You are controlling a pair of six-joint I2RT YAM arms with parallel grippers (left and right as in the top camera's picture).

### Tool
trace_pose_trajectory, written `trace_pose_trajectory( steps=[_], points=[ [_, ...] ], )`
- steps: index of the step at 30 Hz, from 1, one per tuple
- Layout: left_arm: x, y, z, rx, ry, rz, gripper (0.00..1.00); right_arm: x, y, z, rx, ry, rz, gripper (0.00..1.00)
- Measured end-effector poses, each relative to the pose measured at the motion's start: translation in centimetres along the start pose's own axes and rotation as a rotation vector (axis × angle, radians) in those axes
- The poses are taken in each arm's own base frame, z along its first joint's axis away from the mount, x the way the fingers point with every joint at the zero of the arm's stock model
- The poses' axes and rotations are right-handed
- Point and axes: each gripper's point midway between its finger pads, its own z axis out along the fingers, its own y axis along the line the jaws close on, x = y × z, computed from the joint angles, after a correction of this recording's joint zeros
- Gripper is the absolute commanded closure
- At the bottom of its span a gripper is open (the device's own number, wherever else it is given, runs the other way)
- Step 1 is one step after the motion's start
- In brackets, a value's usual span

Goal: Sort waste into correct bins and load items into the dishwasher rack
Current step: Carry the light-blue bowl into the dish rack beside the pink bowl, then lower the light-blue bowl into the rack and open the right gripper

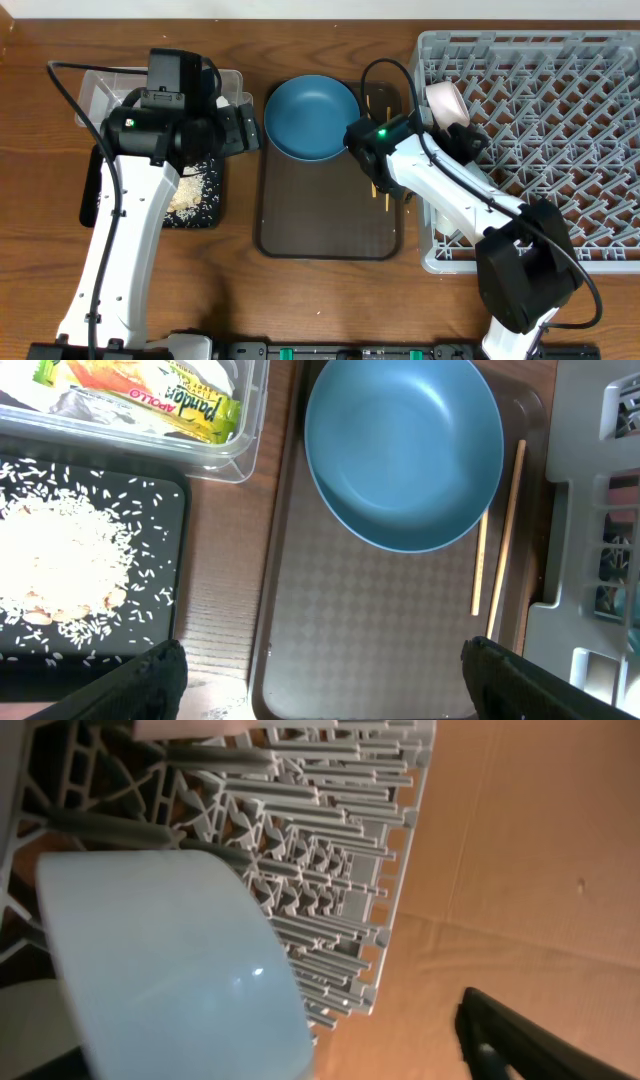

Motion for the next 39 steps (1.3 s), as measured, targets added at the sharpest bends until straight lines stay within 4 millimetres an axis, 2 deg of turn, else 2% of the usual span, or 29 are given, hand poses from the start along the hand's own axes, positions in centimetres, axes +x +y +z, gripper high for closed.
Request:
trace_pose_trajectory(
  steps=[6, 13, 17, 21, 32, 36, 39],
  points=[
    [0.0, 0.0, 0.0, 0.000, 0.000, 0.000, 0.10, -0.3, -0.1, 0.4, -0.016, 0.004, 0.024, 0.09],
    [0.0, 0.0, 0.0, 0.000, 0.000, 0.000, 0.10, -2.2, -2.4, 2.5, -0.080, 0.023, 0.177, 0.05],
    [0.0, 0.0, 0.0, 0.000, 0.000, 0.000, 0.10, -3.3, -2.9, 3.0, -0.156, 0.018, 0.214, 0.02],
    [0.0, 0.0, 0.0, 0.000, 0.000, 0.000, 0.10, -4.1, -2.4, 2.9, -0.228, 0.001, 0.212, 0.01],
    [0.0, 0.0, 0.0, 0.000, 0.000, 0.000, 0.10, -4.5, 1.5, 1.5, -0.467, -0.008, 0.153, 0.04],
    [0.0, 0.0, 0.0, 0.000, 0.000, 0.000, 0.10, -4.7, 2.2, 0.8, -0.532, -0.010, 0.157, 0.06],
    [0.0, 0.0, 0.0, 0.000, 0.000, 0.000, 0.10, -5.6, 1.8, -0.4, -0.601, -0.021, 0.212, 0.08]
  ],
)
